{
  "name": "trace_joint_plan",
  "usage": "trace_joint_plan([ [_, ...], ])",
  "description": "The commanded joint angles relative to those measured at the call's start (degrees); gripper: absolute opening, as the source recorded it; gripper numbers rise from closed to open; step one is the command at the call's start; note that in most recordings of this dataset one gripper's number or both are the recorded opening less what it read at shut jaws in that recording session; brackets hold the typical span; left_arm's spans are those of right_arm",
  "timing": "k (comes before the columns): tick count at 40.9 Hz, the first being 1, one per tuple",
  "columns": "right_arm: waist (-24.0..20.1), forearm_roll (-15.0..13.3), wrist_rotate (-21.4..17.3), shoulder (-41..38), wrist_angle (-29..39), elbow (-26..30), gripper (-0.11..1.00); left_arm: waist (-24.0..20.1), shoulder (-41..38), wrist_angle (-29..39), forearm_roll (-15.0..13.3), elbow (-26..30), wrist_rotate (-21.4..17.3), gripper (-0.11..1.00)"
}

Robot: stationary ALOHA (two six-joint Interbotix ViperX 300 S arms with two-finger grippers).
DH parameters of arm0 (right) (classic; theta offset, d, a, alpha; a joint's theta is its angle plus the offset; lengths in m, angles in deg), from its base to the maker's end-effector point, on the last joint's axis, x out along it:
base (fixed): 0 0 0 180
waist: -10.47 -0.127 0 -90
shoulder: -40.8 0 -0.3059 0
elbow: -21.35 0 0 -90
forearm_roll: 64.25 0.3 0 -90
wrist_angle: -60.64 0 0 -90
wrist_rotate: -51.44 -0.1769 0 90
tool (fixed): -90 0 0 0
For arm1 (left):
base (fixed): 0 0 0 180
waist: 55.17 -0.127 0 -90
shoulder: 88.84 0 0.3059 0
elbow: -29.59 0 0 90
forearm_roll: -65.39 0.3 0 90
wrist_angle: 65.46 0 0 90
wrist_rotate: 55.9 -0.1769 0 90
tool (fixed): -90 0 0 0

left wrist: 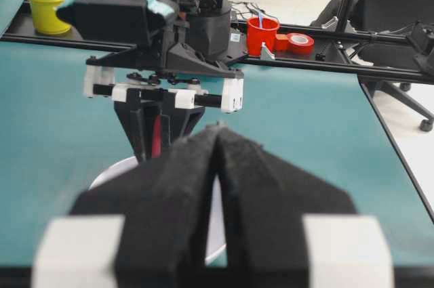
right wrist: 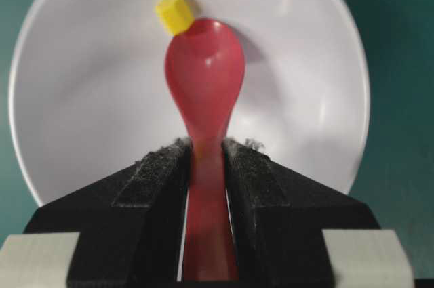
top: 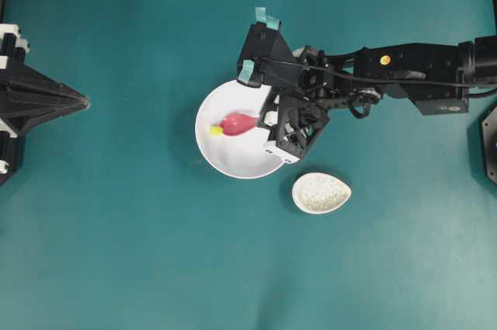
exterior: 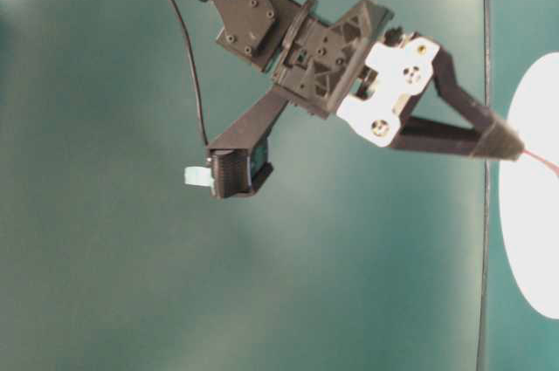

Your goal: Scoop the yellow hexagonal prism block from the bowl with a spoon using the right arm.

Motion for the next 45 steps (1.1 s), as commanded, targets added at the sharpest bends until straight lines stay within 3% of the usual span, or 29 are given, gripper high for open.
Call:
trace_joint_plan([
  [1,-0.1,-0.4,0.1,0.8,-2.5,1.3,0.23,0.1,-0.2,-0.6,0.1,1.7,0.0,-0.01],
  [45,-0.8,-0.4,-0.6,2.5,-9.2,-0.5,0.23,0.2,-0.2,-0.6,0.1,1.7,0.0,-0.01],
])
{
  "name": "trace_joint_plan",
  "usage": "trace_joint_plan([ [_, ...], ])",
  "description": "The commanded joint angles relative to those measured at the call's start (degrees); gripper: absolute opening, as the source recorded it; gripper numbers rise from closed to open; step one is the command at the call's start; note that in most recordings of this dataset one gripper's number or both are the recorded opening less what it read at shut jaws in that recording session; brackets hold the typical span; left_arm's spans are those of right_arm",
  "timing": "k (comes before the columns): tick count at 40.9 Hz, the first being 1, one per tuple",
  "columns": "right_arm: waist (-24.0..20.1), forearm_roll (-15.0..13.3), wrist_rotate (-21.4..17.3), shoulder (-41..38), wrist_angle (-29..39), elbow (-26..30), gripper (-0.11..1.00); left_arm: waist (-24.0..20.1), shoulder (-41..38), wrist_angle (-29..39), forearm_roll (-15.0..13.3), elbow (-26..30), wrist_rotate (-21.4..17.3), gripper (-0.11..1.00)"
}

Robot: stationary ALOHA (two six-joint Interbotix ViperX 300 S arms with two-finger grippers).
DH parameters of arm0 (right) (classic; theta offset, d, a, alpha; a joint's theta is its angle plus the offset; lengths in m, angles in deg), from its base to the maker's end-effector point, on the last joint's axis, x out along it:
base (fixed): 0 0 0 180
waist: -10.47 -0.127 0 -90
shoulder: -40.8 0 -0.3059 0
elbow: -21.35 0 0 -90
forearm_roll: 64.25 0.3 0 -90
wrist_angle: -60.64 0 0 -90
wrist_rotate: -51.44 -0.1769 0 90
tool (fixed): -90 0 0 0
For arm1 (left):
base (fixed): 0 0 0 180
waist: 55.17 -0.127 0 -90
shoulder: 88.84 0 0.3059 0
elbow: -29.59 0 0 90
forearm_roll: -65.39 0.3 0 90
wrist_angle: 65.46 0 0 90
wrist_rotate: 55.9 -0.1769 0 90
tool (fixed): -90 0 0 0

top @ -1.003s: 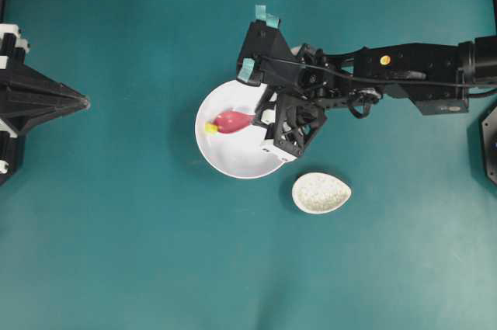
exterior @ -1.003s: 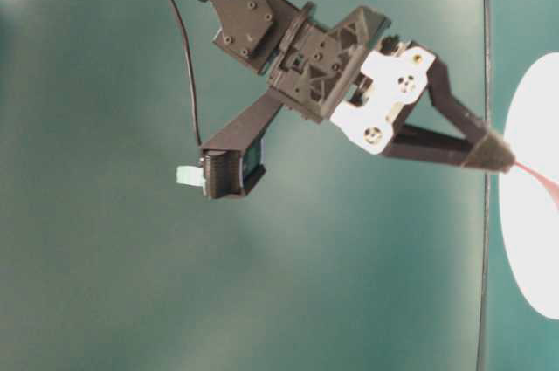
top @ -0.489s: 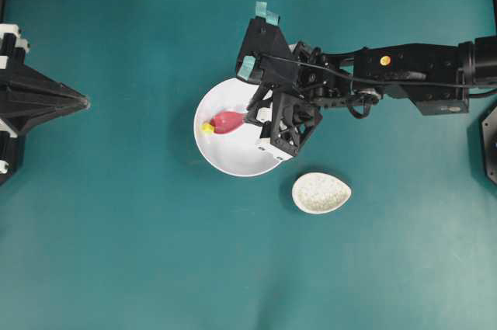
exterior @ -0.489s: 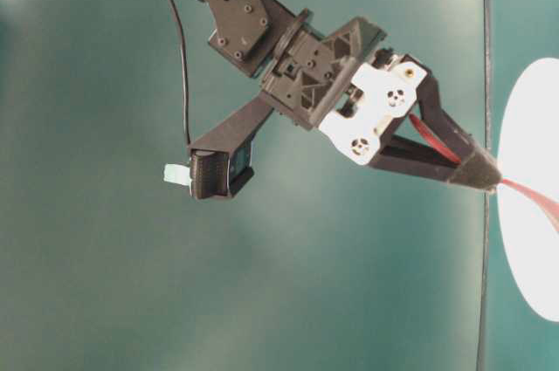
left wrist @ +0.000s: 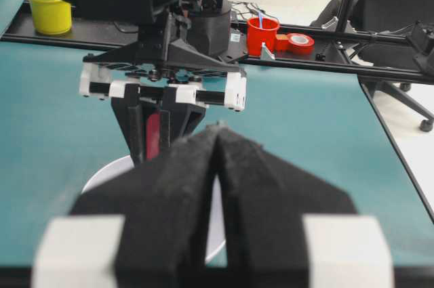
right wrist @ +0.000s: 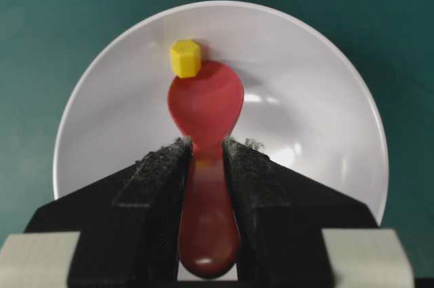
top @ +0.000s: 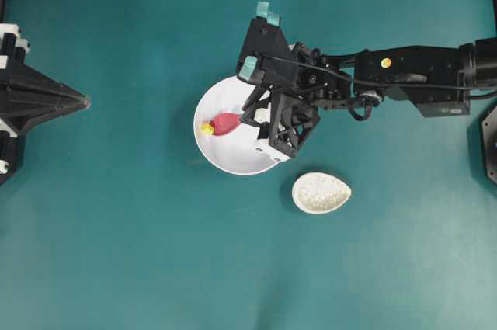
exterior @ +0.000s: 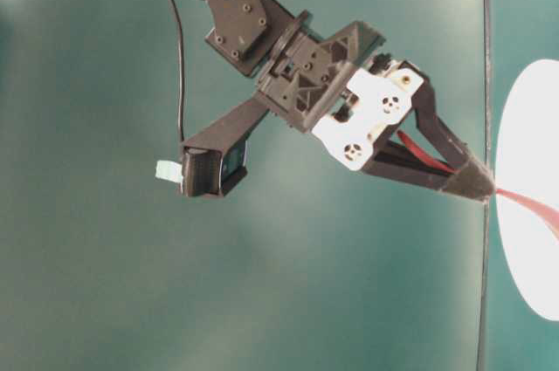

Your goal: Scoop the yellow hexagonal prism block from the bowl with a spoon using the right arm.

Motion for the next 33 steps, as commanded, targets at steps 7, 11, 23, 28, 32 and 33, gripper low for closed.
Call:
trace_joint_plan([
  [7,-0.8,0.0,-0.1,3.6,-4.2,-1.5,0.23,0.2,-0.3,-0.5,0.1,1.8,0.0,-0.01],
  [11,-1.0,0.1,-0.1,4.1,-5.5,-2.3,0.23,0.2,-0.3,-0.5,0.1,1.7,0.0,-0.01],
  [23,-1.5,0.2,-0.2,5.5,-8.4,-4.5,0.23,0.2,-0.3,-0.5,0.1,1.7,0.0,-0.01],
  [28,-1.8,0.2,-0.2,6.1,-9.8,-5.4,0.23,0.2,-0.3,-0.5,0.1,1.7,0.0,-0.01],
  [32,-1.9,0.1,-0.2,6.7,-11.3,-6.2,0.23,0.2,-0.3,-0.5,0.1,1.6,0.0,-0.01],
  [33,-1.9,0.2,-0.2,6.8,-11.6,-6.5,0.23,0.2,-0.3,-0.5,0.1,1.7,0.0,-0.01],
])
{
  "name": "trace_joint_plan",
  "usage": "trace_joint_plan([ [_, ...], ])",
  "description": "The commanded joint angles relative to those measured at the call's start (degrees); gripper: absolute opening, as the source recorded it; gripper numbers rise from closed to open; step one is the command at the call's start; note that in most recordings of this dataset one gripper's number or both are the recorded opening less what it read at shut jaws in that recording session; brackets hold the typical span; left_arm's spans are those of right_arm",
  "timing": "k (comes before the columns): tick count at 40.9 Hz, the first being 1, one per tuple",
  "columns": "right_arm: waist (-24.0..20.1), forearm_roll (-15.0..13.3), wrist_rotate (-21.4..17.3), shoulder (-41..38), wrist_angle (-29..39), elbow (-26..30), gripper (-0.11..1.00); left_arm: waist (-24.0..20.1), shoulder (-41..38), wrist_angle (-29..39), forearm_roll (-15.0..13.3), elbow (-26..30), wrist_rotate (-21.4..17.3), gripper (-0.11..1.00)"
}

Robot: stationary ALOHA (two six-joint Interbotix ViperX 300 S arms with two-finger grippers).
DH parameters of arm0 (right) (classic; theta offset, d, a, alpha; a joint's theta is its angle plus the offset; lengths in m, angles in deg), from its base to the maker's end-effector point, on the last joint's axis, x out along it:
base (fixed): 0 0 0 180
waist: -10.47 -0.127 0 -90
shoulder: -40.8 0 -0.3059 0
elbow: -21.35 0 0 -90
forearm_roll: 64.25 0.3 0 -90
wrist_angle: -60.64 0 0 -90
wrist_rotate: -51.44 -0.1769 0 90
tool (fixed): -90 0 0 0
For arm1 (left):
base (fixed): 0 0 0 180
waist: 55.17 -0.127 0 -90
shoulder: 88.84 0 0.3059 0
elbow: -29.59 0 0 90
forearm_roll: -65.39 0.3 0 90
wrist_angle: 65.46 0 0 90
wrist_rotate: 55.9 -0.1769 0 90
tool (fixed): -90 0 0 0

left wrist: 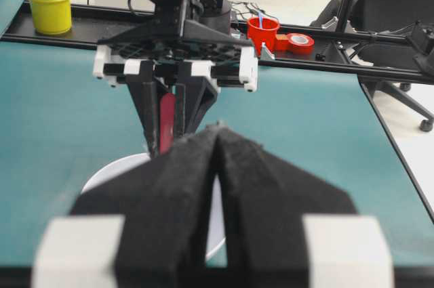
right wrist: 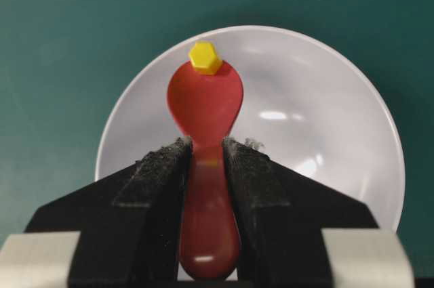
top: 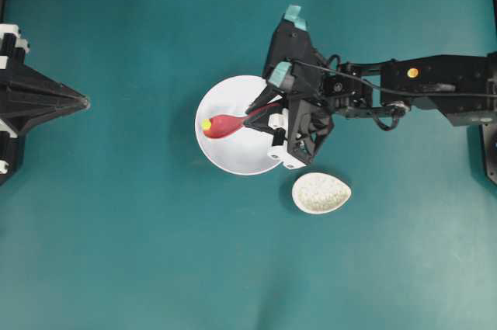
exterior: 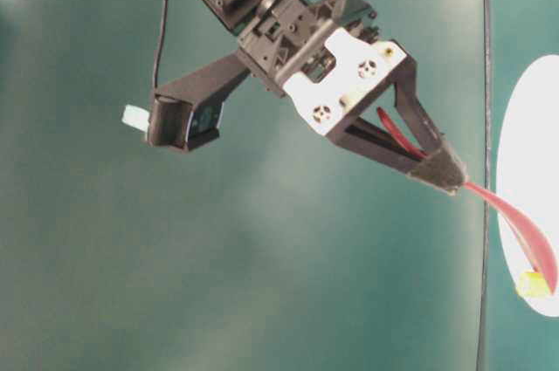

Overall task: Scoop the yellow hexagonal prism block from the bowl with a spoon using the right arm.
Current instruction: 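Lift the spoon with the yellow block up out of the bowl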

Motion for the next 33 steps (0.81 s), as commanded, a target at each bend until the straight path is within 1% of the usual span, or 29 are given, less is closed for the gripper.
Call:
trace_joint_plan([
  [1,-0.4,0.1,0.1,2.2,-2.0,-0.2,0.23,0.1,-0.2,-0.5,0.1,1.7,0.0,-0.01],
  [11,-1.0,-0.1,0.2,4.6,-7.9,-3.6,0.23,0.2,-0.2,-0.5,0.1,1.7,0.0,-0.01],
  [16,-1.5,-0.3,0.5,6.4,-13.3,-6.2,0.23,0.1,-0.2,-0.5,0.1,1.7,0.0,-0.01],
  [20,-1.9,-0.4,0.9,8.4,-19.3,-8.9,0.23,0.2,-0.2,-0.5,0.1,1.7,0.1,-0.01],
  [22,-2.1,-0.9,1.0,9.5,-22.9,-10.4,0.23,0.2,-0.2,-0.5,0.1,1.7,0.1,-0.01],
  [24,-2.2,-1.8,1.0,10.6,-27.5,-12.0,0.23,0.2,-0.2,-0.5,0.1,1.7,0.1,-0.01],
  [28,-2.5,-3.5,1.0,12.6,-34.1,-14.8,0.23,0.3,-0.2,-0.5,0.1,1.7,0.1,-0.01],
  [31,-2.5,-4.4,1.0,13.6,-37.1,-16.2,0.23,0.5,-0.2,-0.5,0.2,1.7,0.1,-0.01],
  [33,-2.5,-4.7,1.0,14.4,-37.9,-17.0,0.23,0.7,-0.2,-0.5,0.2,1.8,0.1,-0.01],
])
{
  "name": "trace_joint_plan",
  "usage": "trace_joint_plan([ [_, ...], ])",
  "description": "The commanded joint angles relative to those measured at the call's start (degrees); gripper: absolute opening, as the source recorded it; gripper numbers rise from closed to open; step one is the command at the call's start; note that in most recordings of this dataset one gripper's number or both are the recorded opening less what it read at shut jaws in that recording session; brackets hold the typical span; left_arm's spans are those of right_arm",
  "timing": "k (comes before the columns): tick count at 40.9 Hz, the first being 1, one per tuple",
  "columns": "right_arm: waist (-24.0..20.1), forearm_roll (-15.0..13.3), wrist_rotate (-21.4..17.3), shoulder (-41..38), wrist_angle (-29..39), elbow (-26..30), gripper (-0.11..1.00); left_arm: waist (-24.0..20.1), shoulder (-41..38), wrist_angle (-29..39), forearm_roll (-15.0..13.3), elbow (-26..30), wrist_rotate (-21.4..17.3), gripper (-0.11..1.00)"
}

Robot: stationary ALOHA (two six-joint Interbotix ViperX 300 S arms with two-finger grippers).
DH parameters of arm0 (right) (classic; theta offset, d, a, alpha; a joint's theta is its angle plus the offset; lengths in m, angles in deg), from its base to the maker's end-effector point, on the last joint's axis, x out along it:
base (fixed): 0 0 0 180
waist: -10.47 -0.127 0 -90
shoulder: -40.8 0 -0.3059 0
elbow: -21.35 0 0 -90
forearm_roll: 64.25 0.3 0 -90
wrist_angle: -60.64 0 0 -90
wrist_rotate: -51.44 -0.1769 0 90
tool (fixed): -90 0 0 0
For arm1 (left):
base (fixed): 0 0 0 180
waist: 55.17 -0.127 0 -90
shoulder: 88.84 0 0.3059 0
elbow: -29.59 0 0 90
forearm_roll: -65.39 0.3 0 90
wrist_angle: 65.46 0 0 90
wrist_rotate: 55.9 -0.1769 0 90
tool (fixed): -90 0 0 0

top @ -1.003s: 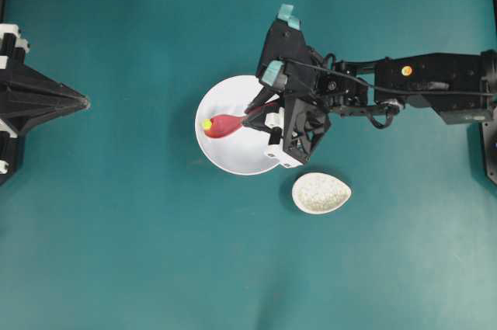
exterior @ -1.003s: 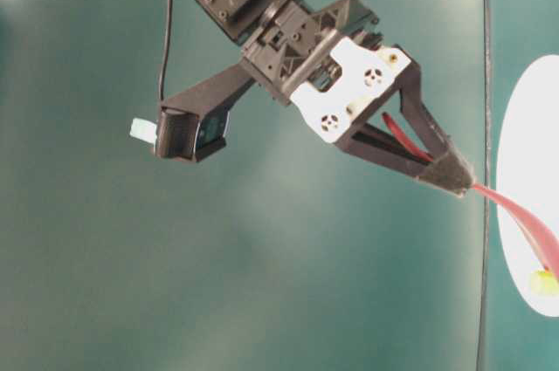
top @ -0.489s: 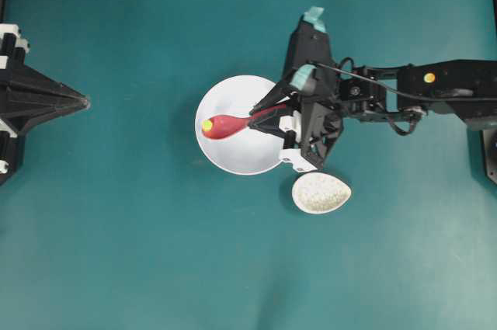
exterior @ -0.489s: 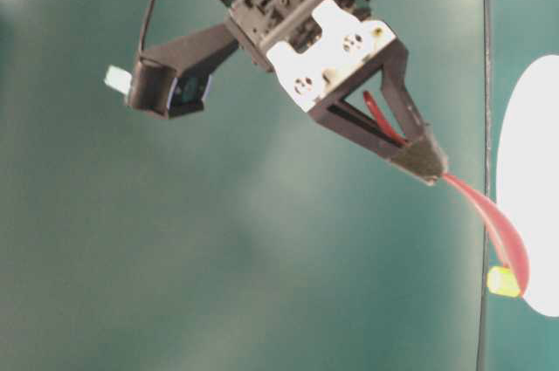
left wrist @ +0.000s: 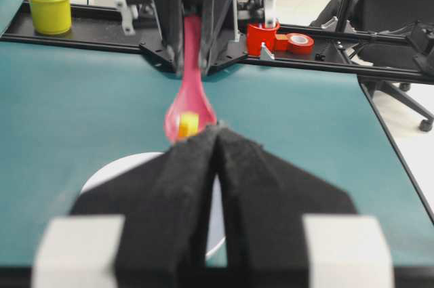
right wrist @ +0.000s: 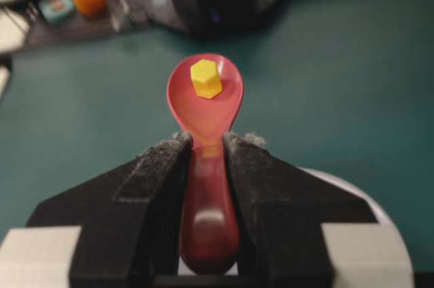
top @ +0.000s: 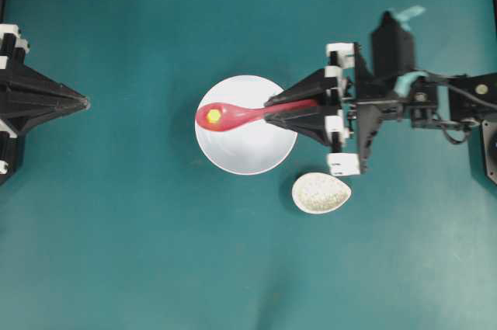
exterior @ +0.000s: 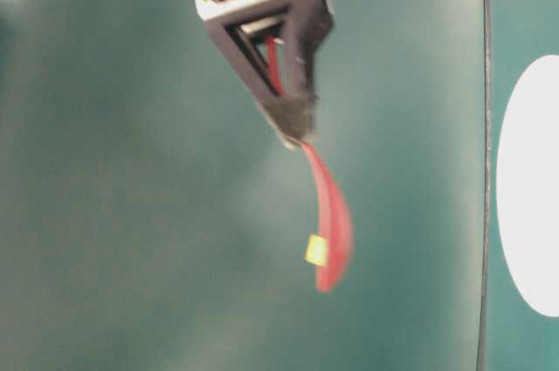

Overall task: Scoop the yellow hexagonal prism block from the bowl with a spoon using the right arm.
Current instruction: 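Lift the spoon with the yellow block up out of the bowl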

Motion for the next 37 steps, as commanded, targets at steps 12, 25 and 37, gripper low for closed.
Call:
trace_joint_plan([
  [12,-0.2,-1.1,0.2,3.3,-2.4,-1.4,0.23,0.8,0.4,-0.3,0.1,1.8,0.0,-0.01],
  [25,-0.2,-1.1,3.2,3.3,-2.9,-1.4,0.23,0.8,0.1,-0.2,0.1,1.6,0.0,-0.01],
  [37,-0.1,-1.1,6.0,3.3,-5.2,-1.1,0.23,0.8,0.0,-0.2,0.1,1.6,0.0,-0.01],
])
